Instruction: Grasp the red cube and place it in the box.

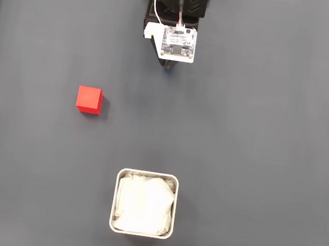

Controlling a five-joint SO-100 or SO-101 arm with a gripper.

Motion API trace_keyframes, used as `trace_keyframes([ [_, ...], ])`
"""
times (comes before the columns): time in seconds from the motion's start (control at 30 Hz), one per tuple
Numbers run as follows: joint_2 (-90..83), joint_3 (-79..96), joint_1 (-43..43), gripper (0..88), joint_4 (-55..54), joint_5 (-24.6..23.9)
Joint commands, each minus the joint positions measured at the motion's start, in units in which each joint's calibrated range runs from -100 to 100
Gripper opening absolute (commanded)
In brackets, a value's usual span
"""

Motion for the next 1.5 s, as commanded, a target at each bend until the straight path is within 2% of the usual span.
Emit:
trace_keyframes([
  [0.0,0.0,0.5,-0.4,0.4,1.3,0.0],
  [0.97,0.0,0.5,-0.2,0.0,1.0,-0.2],
  [1.1,0.0,-0.7,0.0,0.0,-5.4,-1.1],
  [1.3,6.6,-15.0,-1.2,0.0,-18.1,-1.9],
  [1.47,18.8,-35.9,-1.4,0.0,-18.1,-2.0],
])
